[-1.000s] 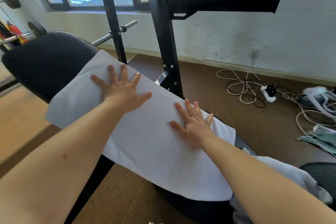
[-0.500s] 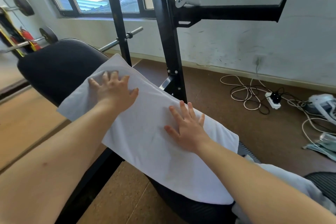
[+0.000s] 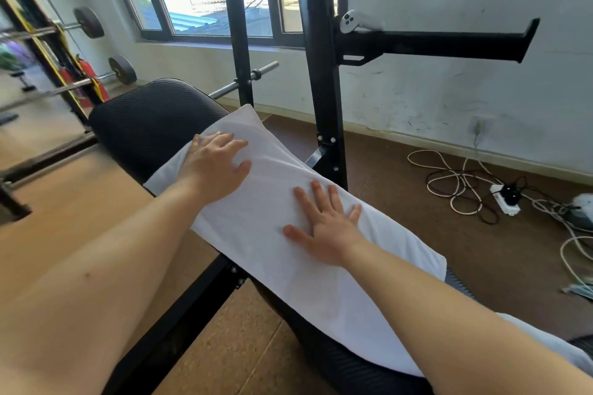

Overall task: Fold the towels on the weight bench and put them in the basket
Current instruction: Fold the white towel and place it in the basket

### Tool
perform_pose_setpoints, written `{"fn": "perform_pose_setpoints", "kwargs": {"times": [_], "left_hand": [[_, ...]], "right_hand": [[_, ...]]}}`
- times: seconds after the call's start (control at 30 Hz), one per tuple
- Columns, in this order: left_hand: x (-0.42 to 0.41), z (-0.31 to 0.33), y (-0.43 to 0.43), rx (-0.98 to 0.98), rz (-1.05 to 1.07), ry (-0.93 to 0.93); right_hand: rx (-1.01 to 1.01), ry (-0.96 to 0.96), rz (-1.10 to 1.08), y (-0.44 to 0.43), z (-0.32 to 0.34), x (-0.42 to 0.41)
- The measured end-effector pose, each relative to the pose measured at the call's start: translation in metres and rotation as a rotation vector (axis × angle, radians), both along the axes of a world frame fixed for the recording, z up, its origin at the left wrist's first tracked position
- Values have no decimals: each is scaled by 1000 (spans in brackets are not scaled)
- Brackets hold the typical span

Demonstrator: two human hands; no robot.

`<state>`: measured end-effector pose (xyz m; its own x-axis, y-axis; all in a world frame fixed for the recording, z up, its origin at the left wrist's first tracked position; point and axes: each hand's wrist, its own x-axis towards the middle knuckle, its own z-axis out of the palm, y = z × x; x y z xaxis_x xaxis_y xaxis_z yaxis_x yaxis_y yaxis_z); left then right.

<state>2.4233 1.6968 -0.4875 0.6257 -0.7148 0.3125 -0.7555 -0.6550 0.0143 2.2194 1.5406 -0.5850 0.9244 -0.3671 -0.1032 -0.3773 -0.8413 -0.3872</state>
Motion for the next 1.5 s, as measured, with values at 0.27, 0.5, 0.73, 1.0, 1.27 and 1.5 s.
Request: {"fn": "perform_pose_setpoints", "kwargs": {"times": [0.27,0.5,0.73,1.0,1.27,1.5], "left_hand": [[-7,-2,16,228,305,-41],[7,6,30,205,233,-46],[0,10,48,-21,289,-23],[7,7,69,57,339,33],[8,11,73,-193,396,141],[7,8,78,-230,411,-111]], "right_hand": [[-73,-80,68,46,2,15],[-20,-58,47,58,9,16],[-68,-200,75,42,47,64],[-65,-89,182,42,80,143],[-6,-94,85,17,75,151],[-88,-163,106,26,72,146]]}}
